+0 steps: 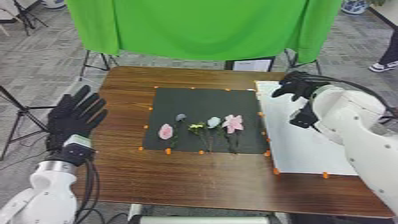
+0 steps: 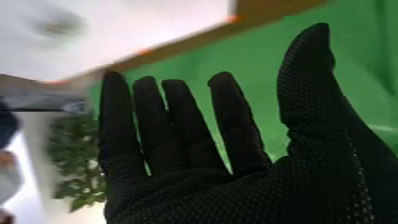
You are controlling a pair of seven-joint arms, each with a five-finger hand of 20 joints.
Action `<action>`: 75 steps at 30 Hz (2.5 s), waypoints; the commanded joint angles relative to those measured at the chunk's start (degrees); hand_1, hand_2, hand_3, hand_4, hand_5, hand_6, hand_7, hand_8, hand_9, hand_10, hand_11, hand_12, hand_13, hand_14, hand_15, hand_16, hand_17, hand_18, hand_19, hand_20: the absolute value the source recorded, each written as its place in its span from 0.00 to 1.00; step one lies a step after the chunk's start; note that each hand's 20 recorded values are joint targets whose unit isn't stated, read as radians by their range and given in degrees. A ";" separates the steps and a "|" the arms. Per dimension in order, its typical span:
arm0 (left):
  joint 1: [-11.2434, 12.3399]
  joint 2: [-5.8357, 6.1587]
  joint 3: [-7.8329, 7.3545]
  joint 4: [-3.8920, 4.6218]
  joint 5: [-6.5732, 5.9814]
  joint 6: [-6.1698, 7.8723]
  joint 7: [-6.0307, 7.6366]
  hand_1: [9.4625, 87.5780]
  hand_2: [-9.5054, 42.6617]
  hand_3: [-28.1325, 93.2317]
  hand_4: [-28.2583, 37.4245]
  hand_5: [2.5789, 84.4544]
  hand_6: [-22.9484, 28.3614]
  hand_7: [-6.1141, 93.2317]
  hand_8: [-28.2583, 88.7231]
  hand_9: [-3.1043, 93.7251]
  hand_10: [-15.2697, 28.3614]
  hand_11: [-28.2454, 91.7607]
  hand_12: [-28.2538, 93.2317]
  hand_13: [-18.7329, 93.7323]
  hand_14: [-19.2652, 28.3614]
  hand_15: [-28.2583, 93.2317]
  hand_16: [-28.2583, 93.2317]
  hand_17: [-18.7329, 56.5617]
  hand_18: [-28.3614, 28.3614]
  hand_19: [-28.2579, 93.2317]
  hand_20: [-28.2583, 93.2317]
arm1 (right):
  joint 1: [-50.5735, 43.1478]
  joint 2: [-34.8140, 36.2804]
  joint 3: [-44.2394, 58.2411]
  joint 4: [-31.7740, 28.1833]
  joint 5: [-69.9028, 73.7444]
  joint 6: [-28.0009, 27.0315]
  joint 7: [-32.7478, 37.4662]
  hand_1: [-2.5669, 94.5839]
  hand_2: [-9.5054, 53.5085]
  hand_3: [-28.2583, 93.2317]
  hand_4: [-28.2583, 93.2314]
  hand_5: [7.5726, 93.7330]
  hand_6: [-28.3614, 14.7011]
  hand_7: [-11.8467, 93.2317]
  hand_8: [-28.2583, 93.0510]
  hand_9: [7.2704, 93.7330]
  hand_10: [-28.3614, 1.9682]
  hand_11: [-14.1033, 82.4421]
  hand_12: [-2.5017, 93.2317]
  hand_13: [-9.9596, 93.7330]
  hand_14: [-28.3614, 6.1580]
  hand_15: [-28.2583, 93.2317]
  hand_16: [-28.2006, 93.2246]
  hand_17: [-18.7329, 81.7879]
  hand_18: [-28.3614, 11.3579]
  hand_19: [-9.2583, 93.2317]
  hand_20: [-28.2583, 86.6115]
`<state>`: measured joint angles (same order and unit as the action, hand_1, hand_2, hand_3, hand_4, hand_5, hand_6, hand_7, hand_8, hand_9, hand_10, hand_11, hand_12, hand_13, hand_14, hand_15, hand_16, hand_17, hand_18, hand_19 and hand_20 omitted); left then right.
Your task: Arrange flowers
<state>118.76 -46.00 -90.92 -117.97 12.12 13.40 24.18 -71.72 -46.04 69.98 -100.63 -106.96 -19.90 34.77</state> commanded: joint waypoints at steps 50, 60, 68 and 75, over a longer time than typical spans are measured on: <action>0.38 -1.29 -3.11 0.99 2.70 -6.46 -5.07 0.23 0.40 0.81 0.00 0.45 0.63 0.16 0.19 0.38 0.72 0.39 0.35 0.37 0.75 0.50 0.20 0.15 0.78 0.49 0.32 | 0.24 2.61 -5.02 13.66 -9.61 4.22 0.71 0.66 0.00 0.76 0.00 0.70 0.71 0.58 0.25 0.88 0.77 0.37 0.57 0.80 0.65 0.58 0.61 0.53 0.28 0.76 0.52; 0.53 -1.52 -3.44 1.16 2.69 -6.88 -5.53 0.23 0.40 0.81 0.00 0.45 0.64 0.16 0.19 0.38 0.72 0.38 0.35 0.36 0.75 0.48 0.20 0.15 0.78 0.49 0.32 | -8.35 6.57 -1.81 -5.44 -13.97 5.37 -0.22 0.64 0.00 0.79 0.00 0.72 0.68 0.56 0.27 0.88 0.74 0.36 0.56 0.80 0.64 0.58 0.60 0.53 0.24 0.77 0.53; 1.55 -1.62 -3.74 0.81 2.19 -6.09 -5.46 0.23 0.40 0.81 0.00 0.45 0.64 0.16 0.19 0.38 0.72 0.38 0.36 0.36 0.75 0.48 0.21 0.15 0.78 0.49 0.32 | -13.53 2.92 -1.06 -12.43 -15.69 2.32 -3.73 0.64 0.00 0.79 0.00 0.71 0.68 0.55 0.29 0.88 0.73 0.35 0.56 0.79 0.64 0.58 0.60 0.52 0.23 0.78 0.53; 1.13 -1.17 -3.34 0.92 1.74 -6.31 -4.82 0.21 0.41 0.81 0.00 0.45 0.64 0.16 0.19 0.38 0.72 0.38 0.36 0.36 0.75 0.48 0.21 0.15 0.78 0.49 0.32 | -14.34 -1.76 -4.70 -12.81 -16.86 1.63 -2.44 0.64 0.00 0.80 0.00 0.71 0.68 0.55 0.29 0.87 0.72 0.35 0.56 0.79 0.64 0.58 0.60 0.52 0.22 0.78 0.53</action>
<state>119.90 -47.30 -94.45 -117.02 14.31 7.08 19.00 -83.31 -40.02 67.25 -113.30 -120.64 -16.36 31.86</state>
